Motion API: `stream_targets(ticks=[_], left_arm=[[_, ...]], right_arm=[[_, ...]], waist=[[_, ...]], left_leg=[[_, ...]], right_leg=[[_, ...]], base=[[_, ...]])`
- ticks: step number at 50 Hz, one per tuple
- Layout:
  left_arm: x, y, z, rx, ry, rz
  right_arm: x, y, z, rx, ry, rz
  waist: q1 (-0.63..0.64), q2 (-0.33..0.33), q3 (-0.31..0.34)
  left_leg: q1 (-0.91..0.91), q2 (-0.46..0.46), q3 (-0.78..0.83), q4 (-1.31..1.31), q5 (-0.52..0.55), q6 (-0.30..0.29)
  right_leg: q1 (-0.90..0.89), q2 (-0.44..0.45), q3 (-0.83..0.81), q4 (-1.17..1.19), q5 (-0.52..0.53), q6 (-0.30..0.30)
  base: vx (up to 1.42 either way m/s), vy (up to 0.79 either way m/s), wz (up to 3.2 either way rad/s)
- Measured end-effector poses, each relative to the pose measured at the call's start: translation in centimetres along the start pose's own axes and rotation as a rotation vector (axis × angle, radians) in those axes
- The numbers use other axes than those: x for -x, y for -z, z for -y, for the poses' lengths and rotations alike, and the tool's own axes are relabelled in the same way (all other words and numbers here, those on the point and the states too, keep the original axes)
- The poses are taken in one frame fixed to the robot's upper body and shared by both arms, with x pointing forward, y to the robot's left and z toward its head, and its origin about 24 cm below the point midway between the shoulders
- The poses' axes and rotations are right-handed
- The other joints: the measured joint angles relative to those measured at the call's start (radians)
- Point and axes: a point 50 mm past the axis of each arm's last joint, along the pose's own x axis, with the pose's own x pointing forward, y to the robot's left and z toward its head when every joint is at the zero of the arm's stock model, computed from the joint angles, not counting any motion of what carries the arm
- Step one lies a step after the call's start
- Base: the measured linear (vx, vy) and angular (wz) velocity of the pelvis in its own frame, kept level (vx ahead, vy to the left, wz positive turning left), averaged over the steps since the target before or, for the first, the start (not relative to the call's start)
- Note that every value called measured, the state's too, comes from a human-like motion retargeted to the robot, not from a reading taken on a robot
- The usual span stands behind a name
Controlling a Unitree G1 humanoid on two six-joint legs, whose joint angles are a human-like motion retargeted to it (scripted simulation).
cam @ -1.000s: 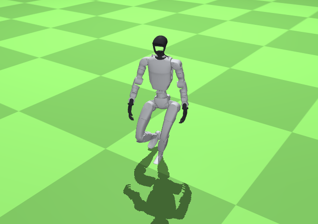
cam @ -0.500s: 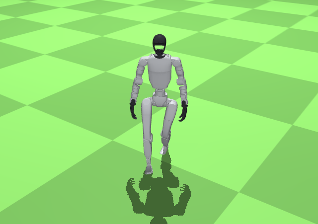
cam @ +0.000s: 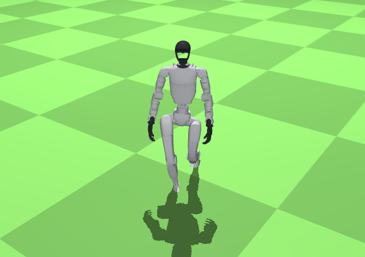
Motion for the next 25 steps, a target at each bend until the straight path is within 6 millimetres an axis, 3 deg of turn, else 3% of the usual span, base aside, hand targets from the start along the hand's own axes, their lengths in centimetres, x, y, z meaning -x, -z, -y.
stream_targets(ticks=[6,11,17,25], left_arm=[[-0.4,-5.2,0.1,-0.03,0.02,0.142],[-0.3,-7.7,0.1,-0.061,0.036,0.208],[-0.2,-8.2,-0.2,-0.101,0.046,0.208],[-0.3,-6.8,-0.5,-0.126,0.053,0.156]], right_arm=[[0.1,1.7,-0.9,0.021,-0.043,-0.064],[0.3,3.1,-1.2,0.018,-0.067,-0.11],[0.5,3.9,-0.9,0.007,-0.072,-0.129],[0.7,4.5,-0.5,-0.01,-0.065,-0.14]], waist=[[-0.021,0.016,-0.014],[-0.035,0.006,-0.022],[-0.067,-0.014,-0.023],[-0.097,-0.025,-0.007]], left_leg=[[-0.094,0.077,0.055,0.075,-0.007,0.014],[-0.136,0.072,0.087,0.002,-0.065,0.039],[-0.118,0.036,0.109,-0.138,-0.079,0.043],[-0.079,0.022,0.146,-0.186,-0.056,0.032]], right_leg=[[0.033,0.013,-0.007,-0.019,-0.036,-0.005],[0.065,-0.008,0.007,-0.03,-0.063,0.011],[0.092,-0.041,0.029,-0.021,-0.105,0.029],[0.109,-0.059,0.046,0.015,-0.151,0.045]], base=[[0.22,-0.05,0.06],[0.18,-0.03,-0.06],[0.14,0.0,-0.08],[0.09,0.02,-0.07]])
